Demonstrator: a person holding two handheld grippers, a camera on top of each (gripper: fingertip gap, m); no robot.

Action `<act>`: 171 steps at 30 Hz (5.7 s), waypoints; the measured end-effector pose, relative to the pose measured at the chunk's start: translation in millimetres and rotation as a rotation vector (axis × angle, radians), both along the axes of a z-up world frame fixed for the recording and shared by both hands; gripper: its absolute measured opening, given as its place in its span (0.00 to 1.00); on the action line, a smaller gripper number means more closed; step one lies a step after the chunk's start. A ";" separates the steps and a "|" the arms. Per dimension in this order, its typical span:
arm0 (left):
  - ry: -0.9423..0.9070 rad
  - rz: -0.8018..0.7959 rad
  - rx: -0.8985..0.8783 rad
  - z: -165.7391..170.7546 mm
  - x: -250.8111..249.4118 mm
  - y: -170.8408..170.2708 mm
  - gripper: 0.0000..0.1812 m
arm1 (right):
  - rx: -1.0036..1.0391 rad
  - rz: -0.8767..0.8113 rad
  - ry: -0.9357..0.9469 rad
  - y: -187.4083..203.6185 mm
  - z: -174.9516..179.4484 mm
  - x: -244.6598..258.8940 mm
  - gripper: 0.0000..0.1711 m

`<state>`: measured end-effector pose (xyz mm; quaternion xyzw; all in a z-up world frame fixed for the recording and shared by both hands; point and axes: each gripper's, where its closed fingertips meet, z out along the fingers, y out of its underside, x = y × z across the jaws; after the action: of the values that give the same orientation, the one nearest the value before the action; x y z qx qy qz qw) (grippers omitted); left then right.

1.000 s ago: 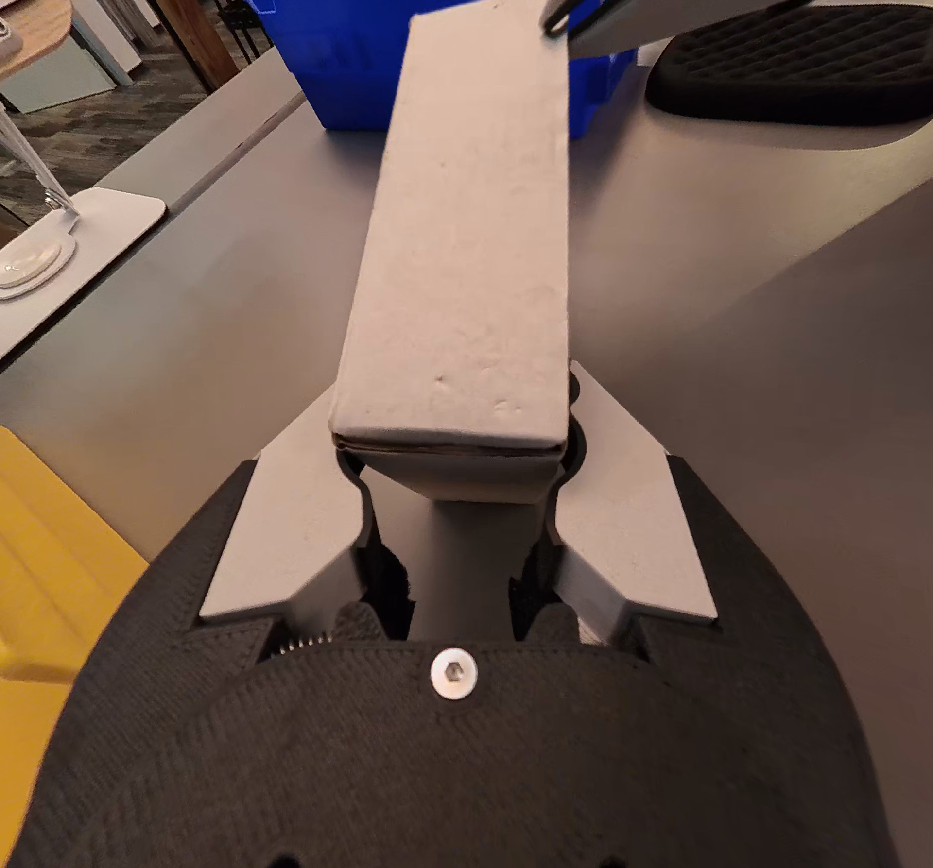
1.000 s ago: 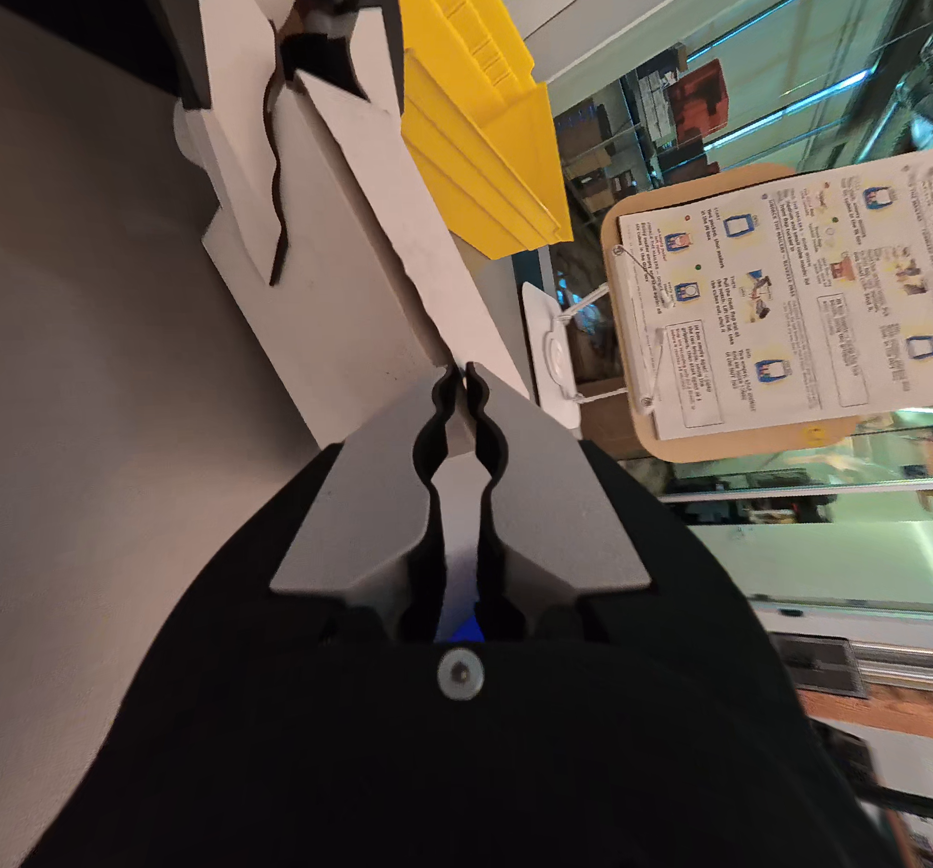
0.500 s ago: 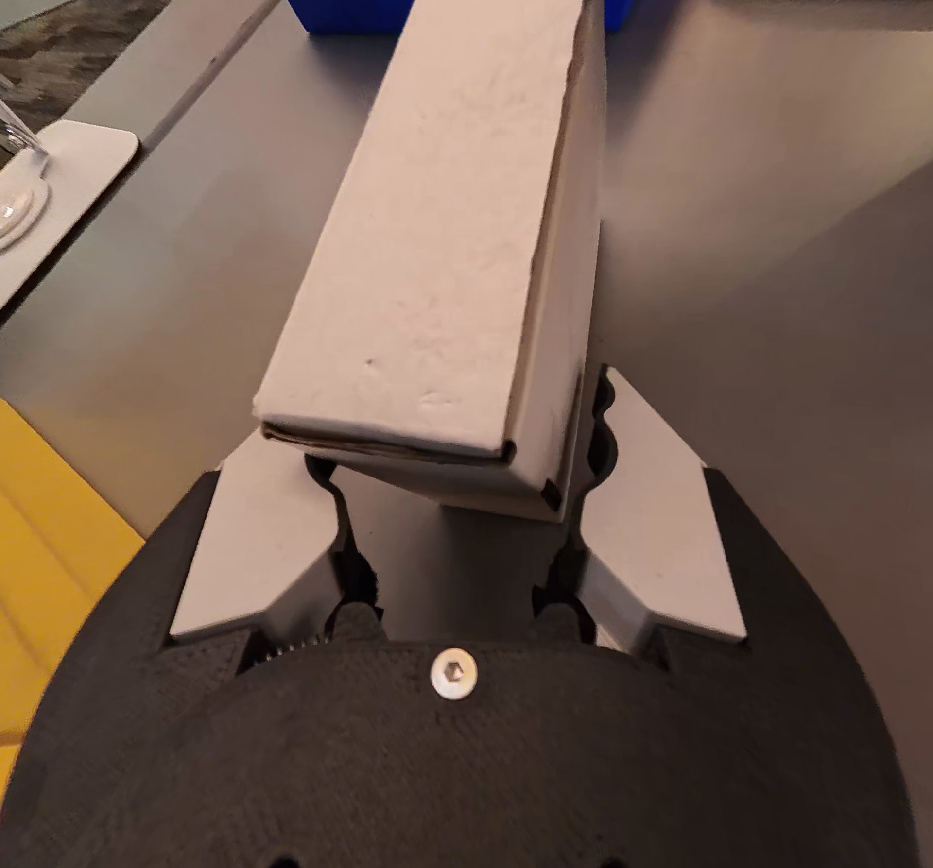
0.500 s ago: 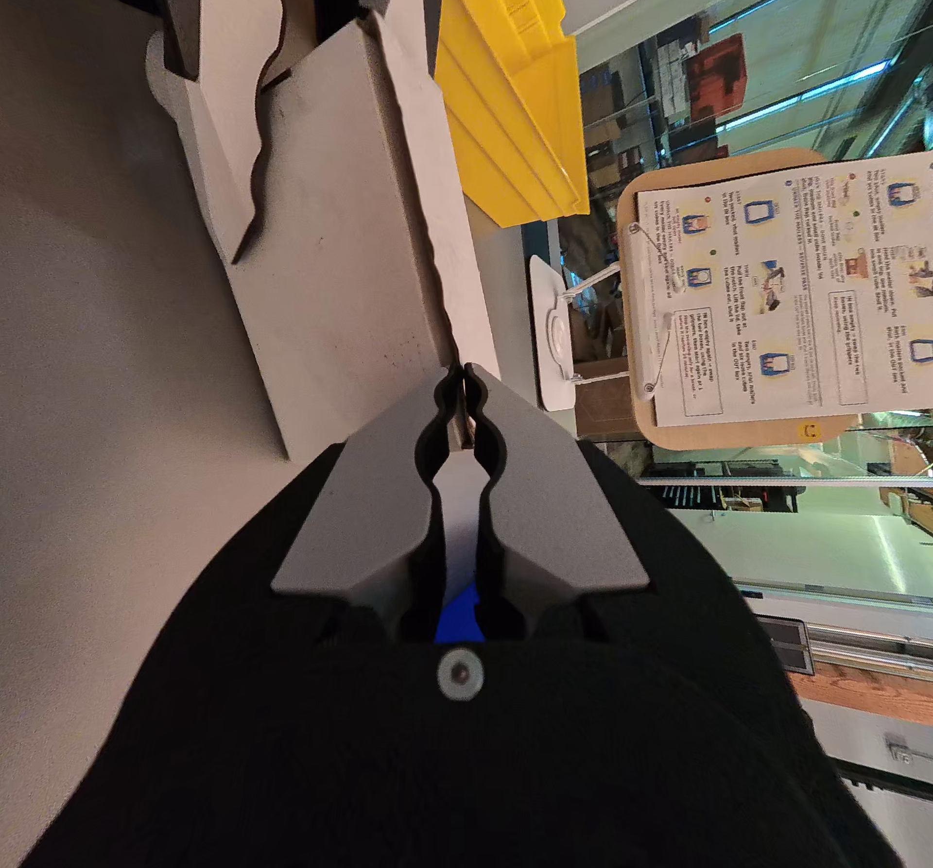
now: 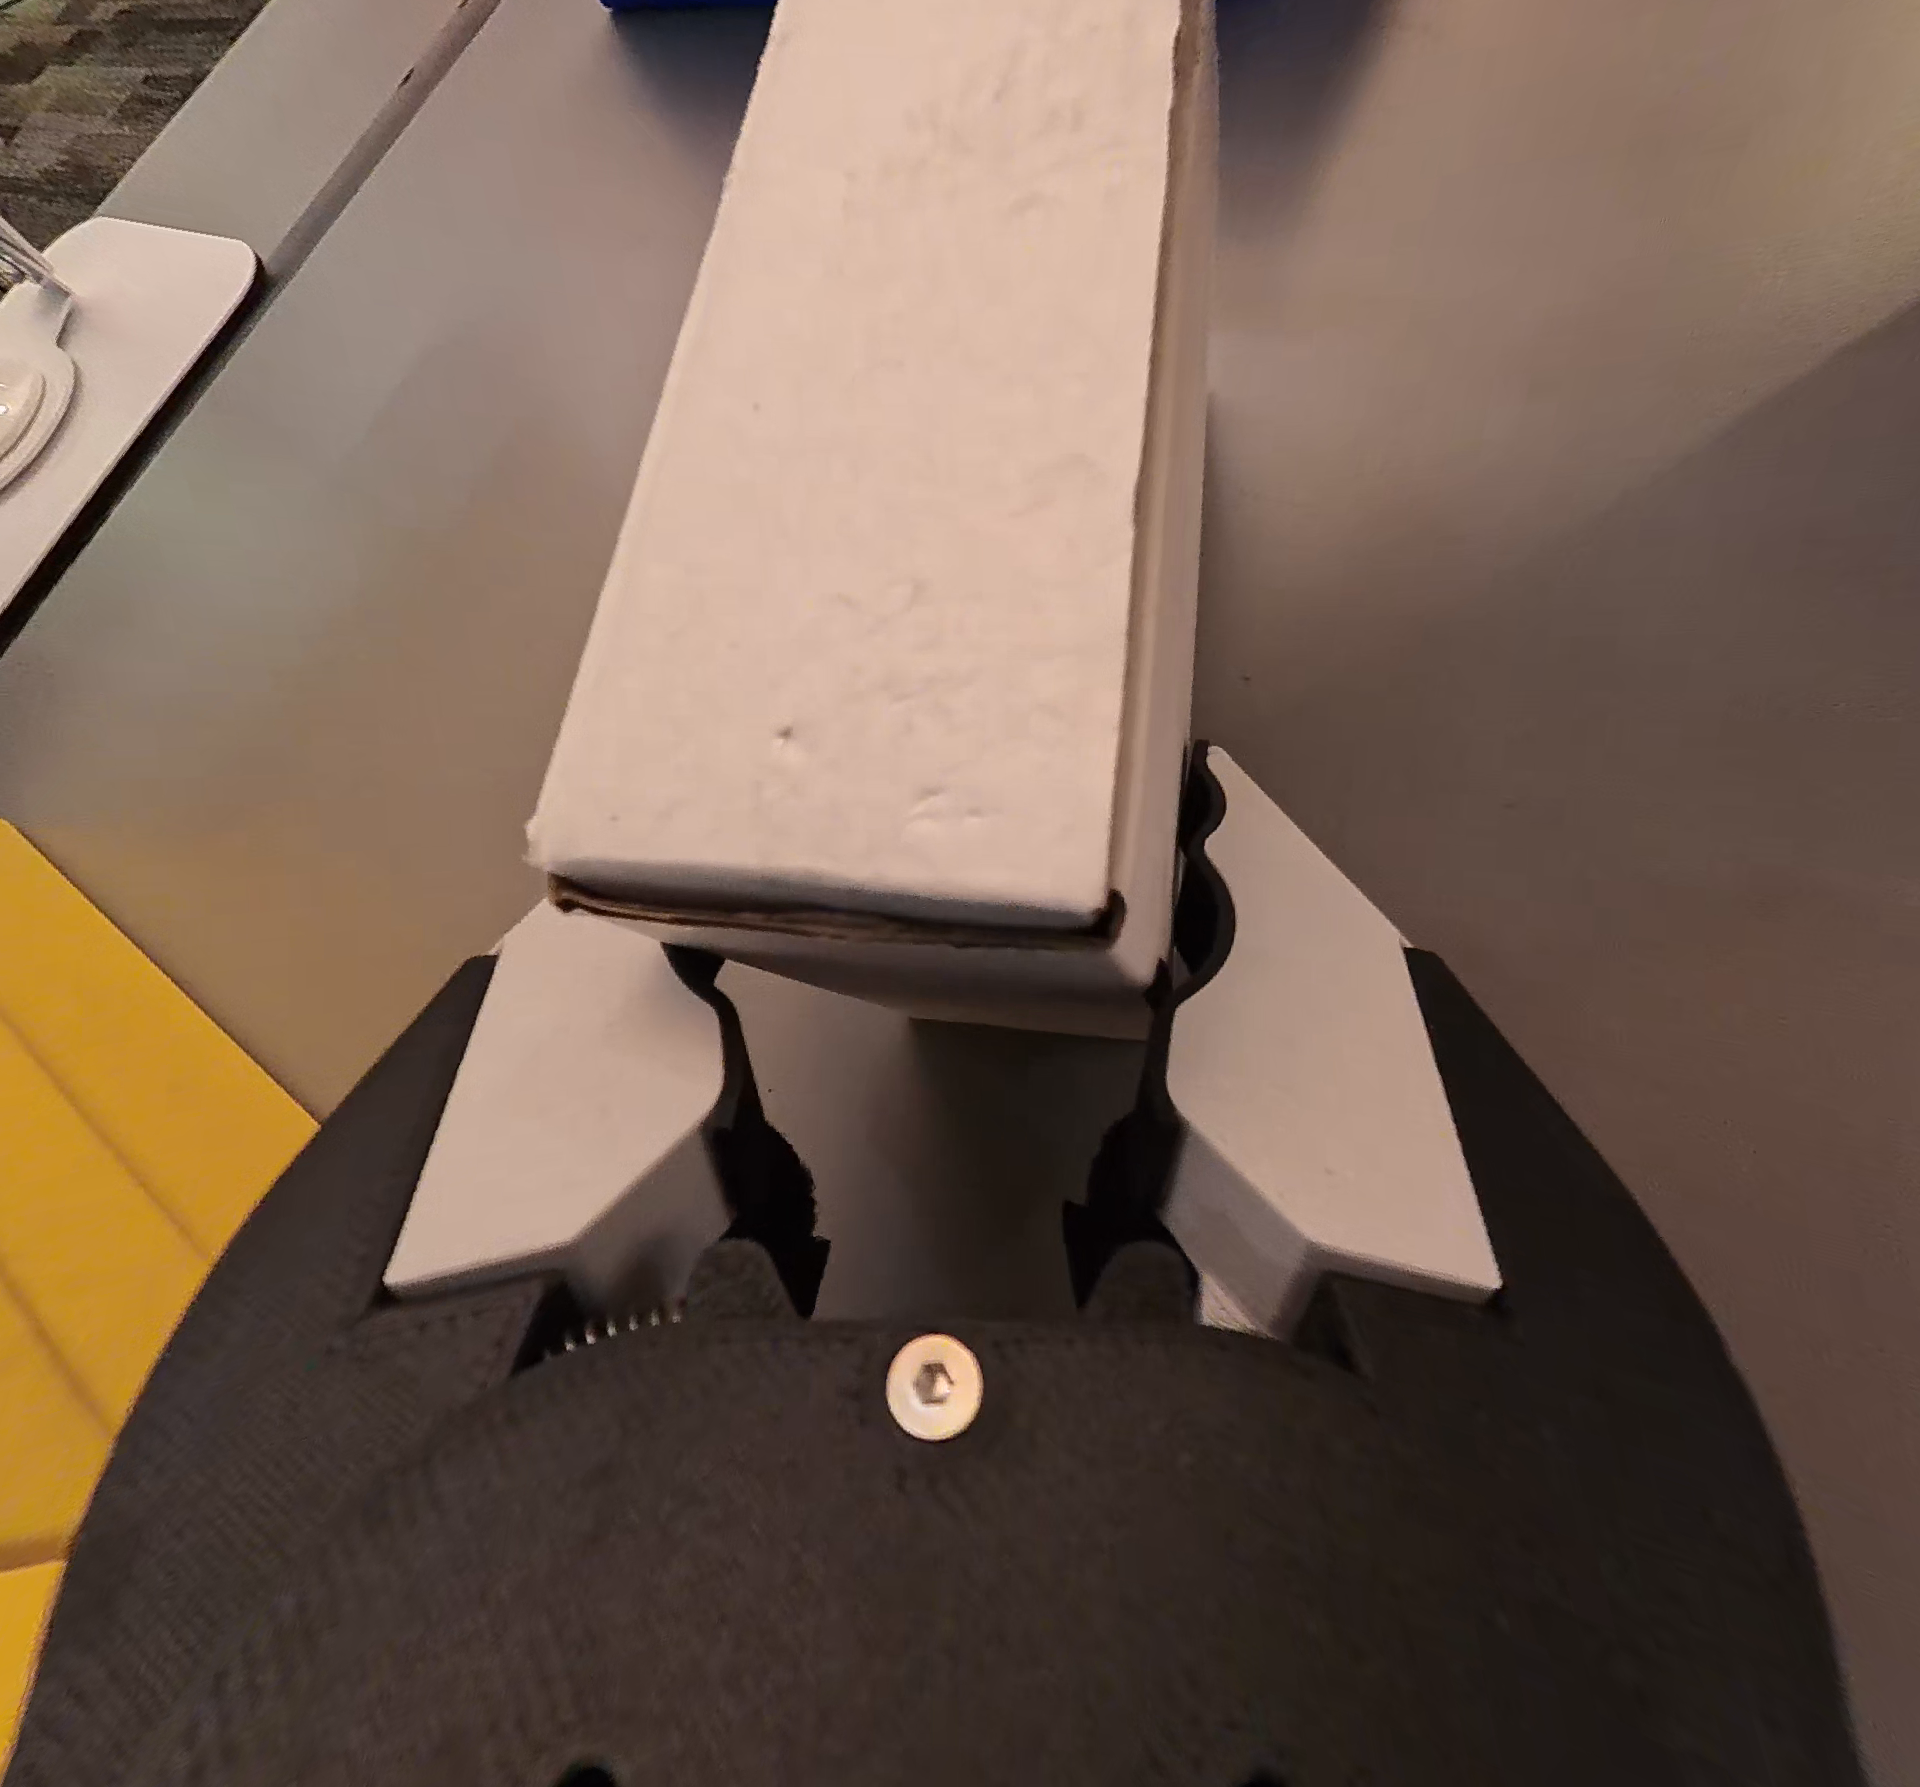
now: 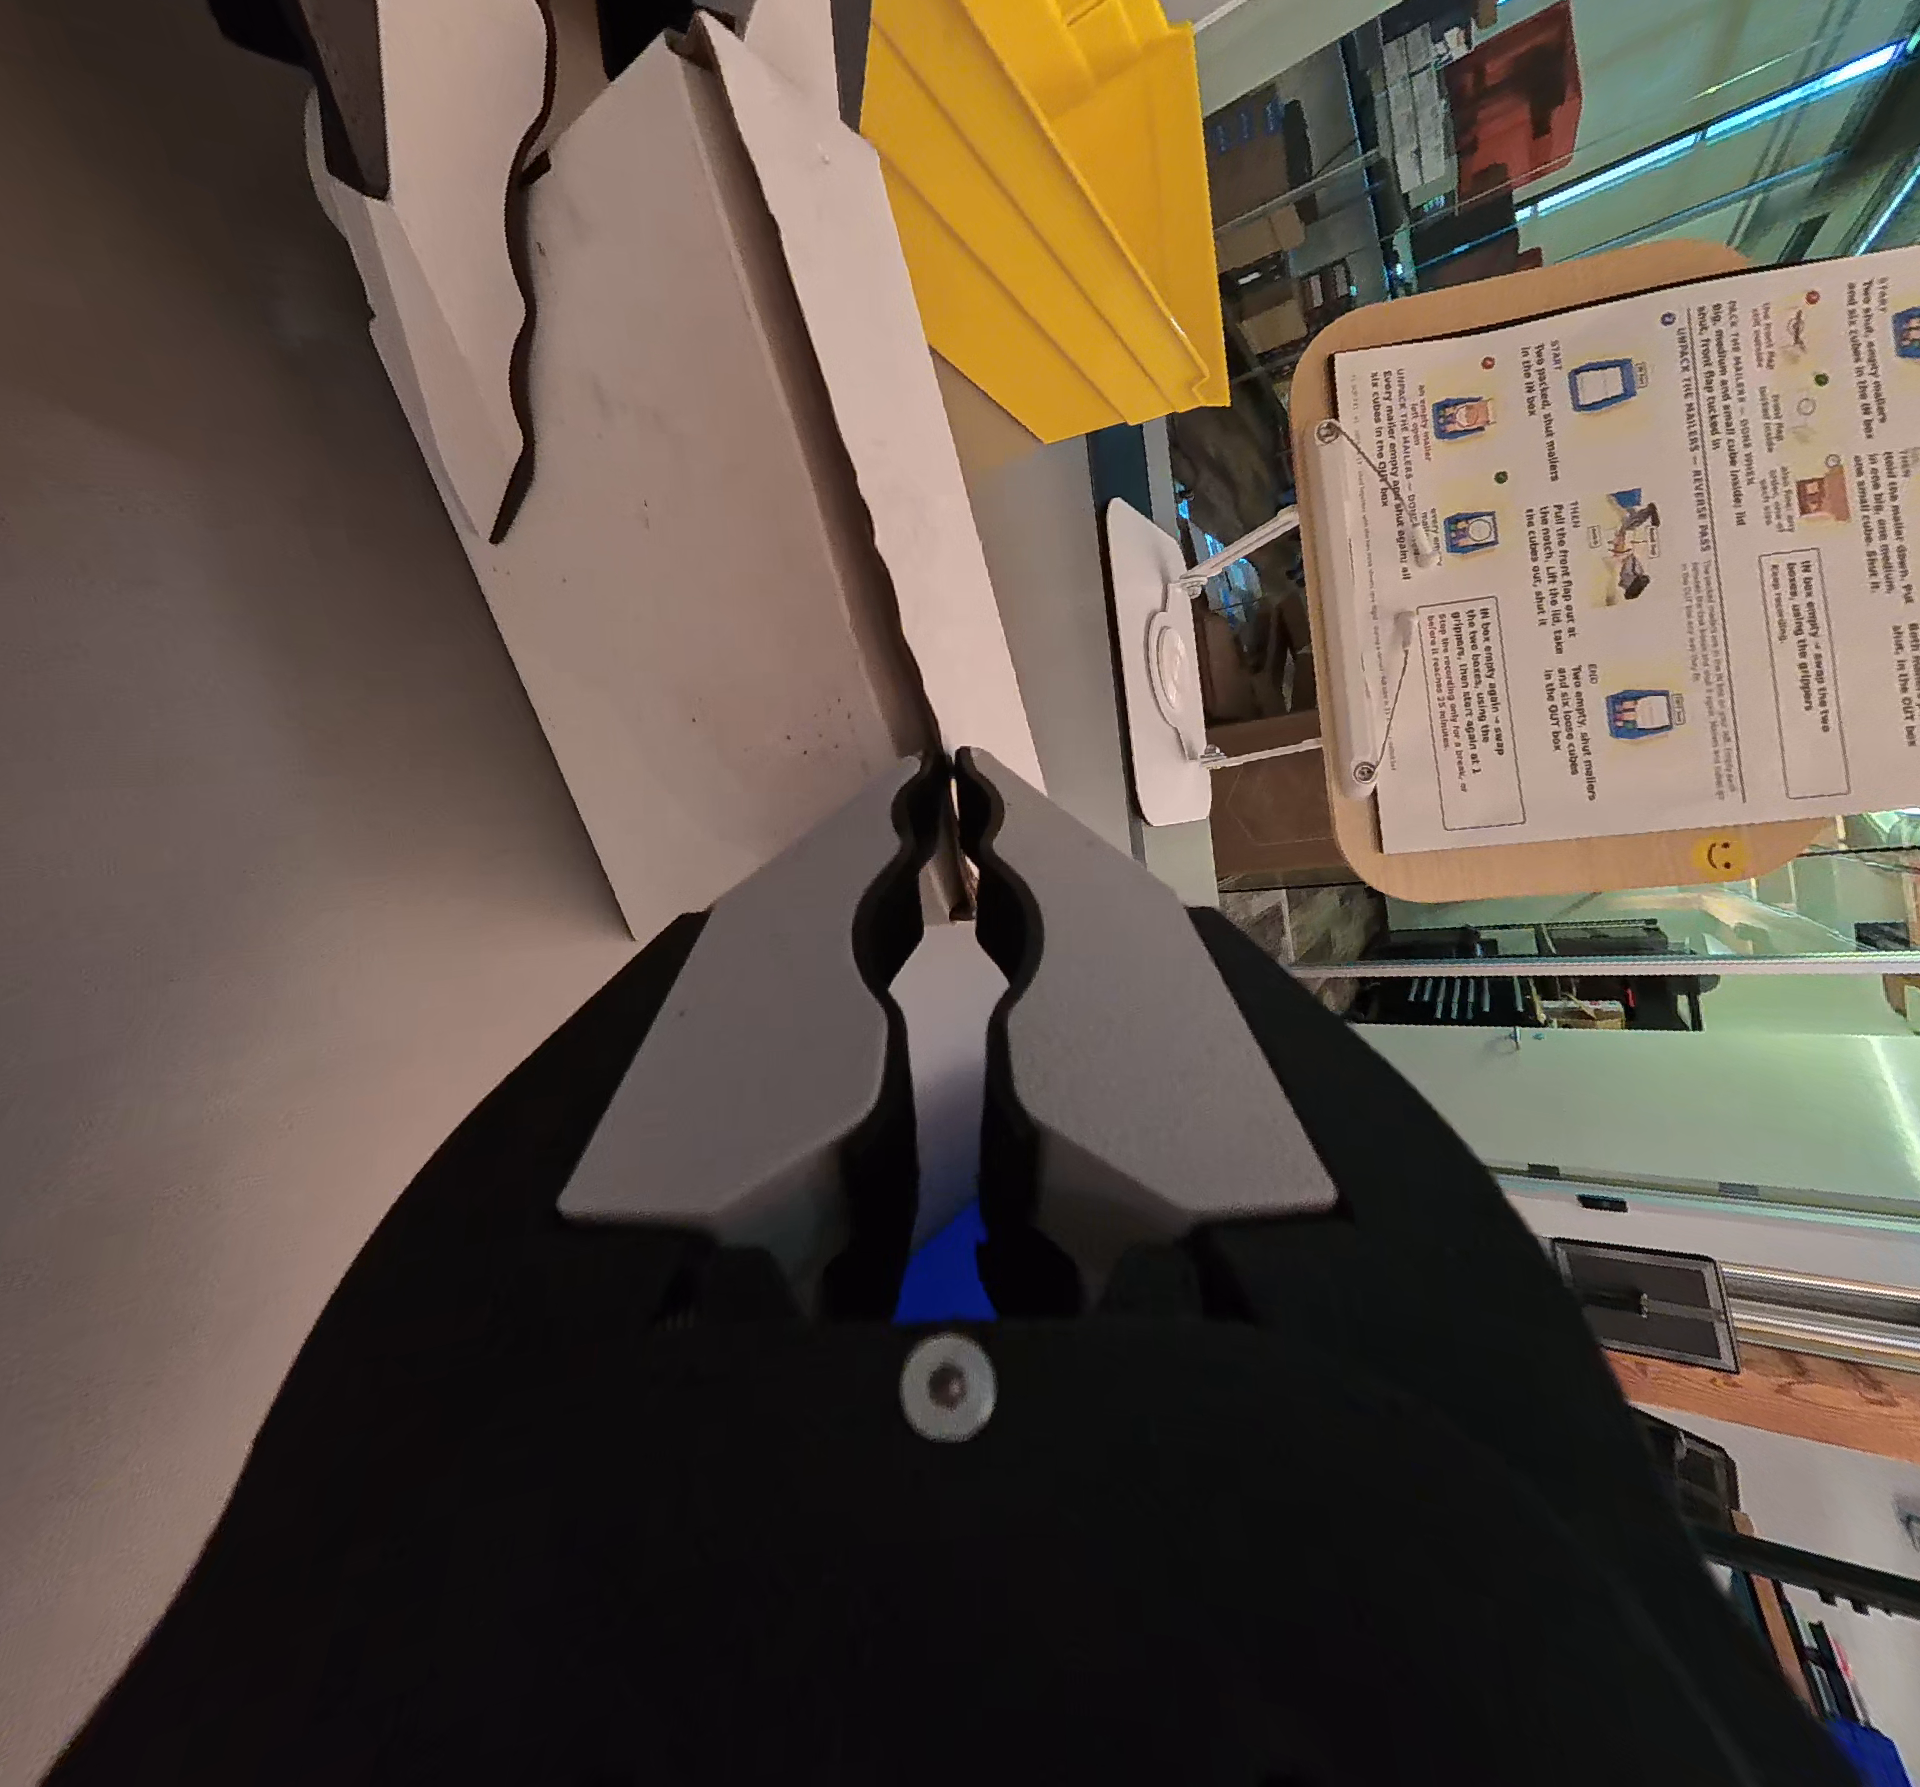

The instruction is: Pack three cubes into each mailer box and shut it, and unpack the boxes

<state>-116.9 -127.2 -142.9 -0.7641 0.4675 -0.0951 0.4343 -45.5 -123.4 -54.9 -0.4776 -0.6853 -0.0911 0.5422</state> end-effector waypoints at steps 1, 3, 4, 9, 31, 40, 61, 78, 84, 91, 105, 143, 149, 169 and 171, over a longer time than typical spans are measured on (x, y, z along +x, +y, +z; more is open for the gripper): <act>0.000 0.000 0.000 0.0 -0.1 -0.1 0.48 | -0.008 -0.002 -0.001 0.0 0.4 0.0 0.01; 0.001 0.001 0.002 0.0 -0.1 0.1 0.47 | -0.021 -0.008 -0.003 0.8 1.1 0.0 0.01; 0.002 0.002 0.001 -0.1 -0.2 0.1 0.47 | -0.023 -0.011 -0.003 1.4 1.6 0.0 0.01; -0.002 0.004 -0.005 -0.1 -0.4 0.5 0.47 | -0.030 -0.019 0.012 2.8 4.6 -0.8 0.01; -0.009 0.002 -0.029 -1.4 0.5 0.2 0.46 | 0.056 0.174 -0.005 -35.4 5.7 -64.4 0.14; -0.016 -0.005 -0.037 -1.6 0.5 -0.8 0.45 | 0.060 0.196 0.004 -36.5 5.4 -85.1 0.07; -0.019 -0.006 -0.042 -1.9 0.7 -0.7 0.45 | 0.069 0.174 -0.041 -29.8 8.4 -84.2 0.08; -0.015 -0.016 -0.035 -2.1 1.6 -2.0 0.45 | -0.140 0.213 -0.214 -13.5 10.8 -80.7 0.01; -0.006 -0.026 -0.016 -1.2 2.7 -3.0 0.45 | -0.442 0.260 -0.261 -5.3 21.7 -84.4 0.02; 0.011 -0.040 0.024 0.3 3.9 -4.4 0.45 | -0.835 0.308 -0.457 0.4 22.7 -87.4 0.02; 0.103 -0.110 0.244 7.9 10.2 -12.7 0.45 | -1.596 0.371 -0.461 -17.0 24.7 -77.7 0.01; 0.116 0.029 0.457 57.2 78.4 -12.3 0.45 | -0.747 -0.145 -0.283 25.3 -6.2 -27.5 0.01; 0.277 0.064 0.548 49.3 76.3 -13.7 0.47 | -0.722 -0.130 -0.284 20.9 -4.0 -27.6 0.01; 0.302 0.148 0.637 50.5 81.2 -54.8 0.36 | -0.513 -0.188 -0.315 39.1 21.3 -28.0 0.01; 0.292 0.141 0.646 49.4 84.4 -57.9 0.33 | -0.496 -0.190 -0.313 42.2 25.0 -31.5 0.01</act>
<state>-32.6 -185.1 -93.5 -0.6234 0.4766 0.1976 0.5874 -77.0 -81.3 -29.9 -0.6376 -0.7140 -0.0441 0.2860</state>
